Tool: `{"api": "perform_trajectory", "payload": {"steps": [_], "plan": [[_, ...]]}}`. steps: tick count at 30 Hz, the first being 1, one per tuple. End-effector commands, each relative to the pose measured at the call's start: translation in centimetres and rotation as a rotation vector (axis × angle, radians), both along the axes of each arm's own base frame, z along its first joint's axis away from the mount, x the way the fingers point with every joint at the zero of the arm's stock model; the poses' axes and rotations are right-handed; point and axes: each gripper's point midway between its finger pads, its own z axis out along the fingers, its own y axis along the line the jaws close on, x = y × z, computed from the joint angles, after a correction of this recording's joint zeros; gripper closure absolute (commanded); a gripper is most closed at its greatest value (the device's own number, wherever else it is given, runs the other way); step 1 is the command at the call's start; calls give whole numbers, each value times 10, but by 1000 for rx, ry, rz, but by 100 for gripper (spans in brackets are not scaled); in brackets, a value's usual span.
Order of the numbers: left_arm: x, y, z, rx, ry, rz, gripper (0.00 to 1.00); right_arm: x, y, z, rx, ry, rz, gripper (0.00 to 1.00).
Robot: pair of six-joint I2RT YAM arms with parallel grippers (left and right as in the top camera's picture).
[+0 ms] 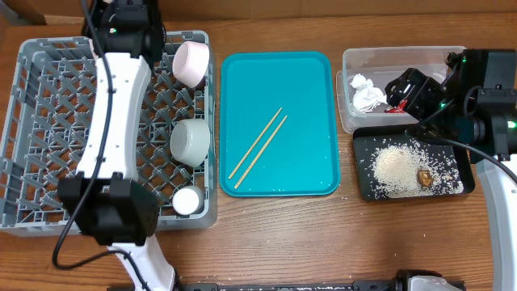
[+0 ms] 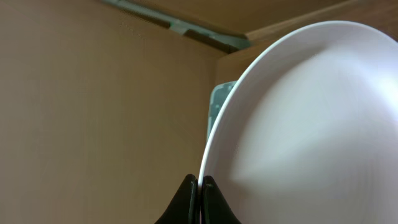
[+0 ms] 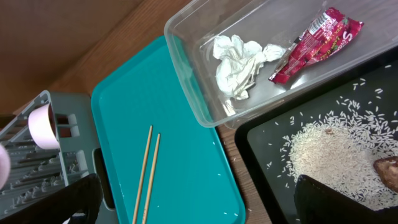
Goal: Sort waste into correct bins and load items into the dishwasher
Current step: 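Carry the white plate to the rack and stand it at the back, then move left gripper to the chopsticks and grasp one chopstick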
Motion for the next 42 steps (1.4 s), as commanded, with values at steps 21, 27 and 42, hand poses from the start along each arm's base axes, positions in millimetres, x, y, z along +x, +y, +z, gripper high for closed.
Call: {"api": "perform_trajectory", "payload": {"steps": [21, 27, 42], "plan": [[27, -22, -107, -149, 99, 12, 40, 2, 0, 3, -2, -21, 5, 0], [27, -22, -81, -207, -32, 56, 32, 3, 0, 4, -2, -29, 5, 0], [-80, -230, -3, -1026, 219, -541, 41, 4, 7, 7, 30, -37, 30, 0]]}}
